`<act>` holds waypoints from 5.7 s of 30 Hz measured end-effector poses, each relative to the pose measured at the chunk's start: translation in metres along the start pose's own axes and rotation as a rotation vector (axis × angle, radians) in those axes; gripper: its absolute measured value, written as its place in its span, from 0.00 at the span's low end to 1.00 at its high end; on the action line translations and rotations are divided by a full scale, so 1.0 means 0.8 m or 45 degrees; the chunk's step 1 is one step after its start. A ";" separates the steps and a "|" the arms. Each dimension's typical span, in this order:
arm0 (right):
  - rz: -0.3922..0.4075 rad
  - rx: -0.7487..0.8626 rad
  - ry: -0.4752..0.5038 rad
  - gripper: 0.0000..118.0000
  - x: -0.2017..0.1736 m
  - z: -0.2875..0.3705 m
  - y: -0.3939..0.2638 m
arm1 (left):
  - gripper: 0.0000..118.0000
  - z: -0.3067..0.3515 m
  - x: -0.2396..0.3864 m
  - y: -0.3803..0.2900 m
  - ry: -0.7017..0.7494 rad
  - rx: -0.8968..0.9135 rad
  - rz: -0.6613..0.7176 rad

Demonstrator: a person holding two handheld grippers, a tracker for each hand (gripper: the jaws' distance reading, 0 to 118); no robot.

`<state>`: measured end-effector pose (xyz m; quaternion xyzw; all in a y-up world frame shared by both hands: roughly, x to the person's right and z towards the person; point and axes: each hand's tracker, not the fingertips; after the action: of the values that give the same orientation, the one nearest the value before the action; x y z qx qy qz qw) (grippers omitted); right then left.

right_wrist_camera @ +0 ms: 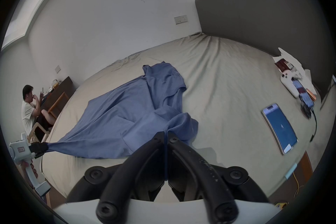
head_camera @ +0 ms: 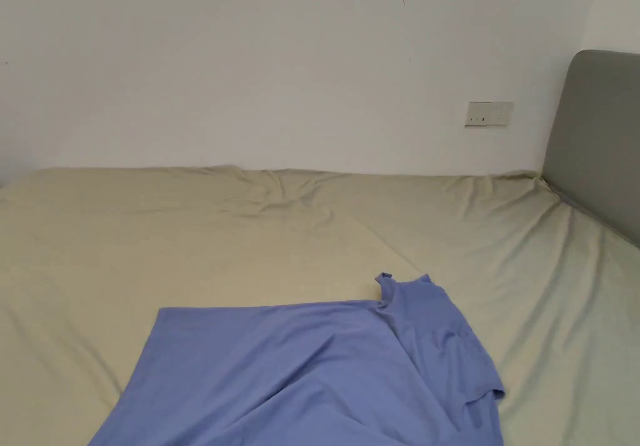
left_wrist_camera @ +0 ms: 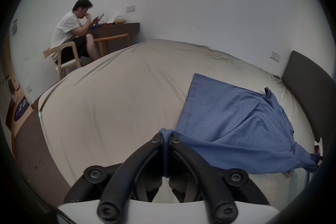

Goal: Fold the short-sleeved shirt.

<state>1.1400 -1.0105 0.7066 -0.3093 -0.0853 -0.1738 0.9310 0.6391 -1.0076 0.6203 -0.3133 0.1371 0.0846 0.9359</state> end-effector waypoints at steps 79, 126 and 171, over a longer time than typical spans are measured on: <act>0.015 -0.323 -0.263 0.95 0.026 0.014 -0.130 | 0.06 -0.022 -0.034 -0.122 -0.108 -0.403 -0.139; 0.166 -0.144 -0.207 0.46 -0.051 -0.290 0.112 | 0.55 -0.230 0.028 0.065 -0.285 -0.313 0.128; 0.096 -0.216 -0.209 0.02 -0.033 -0.101 -0.015 | 0.06 -0.179 0.011 -0.003 -0.241 -0.325 -0.159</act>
<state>1.1149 -1.0613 0.6421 -0.4032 -0.1346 -0.1196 0.8972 0.6186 -1.0960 0.5096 -0.4282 0.0168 0.0723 0.9006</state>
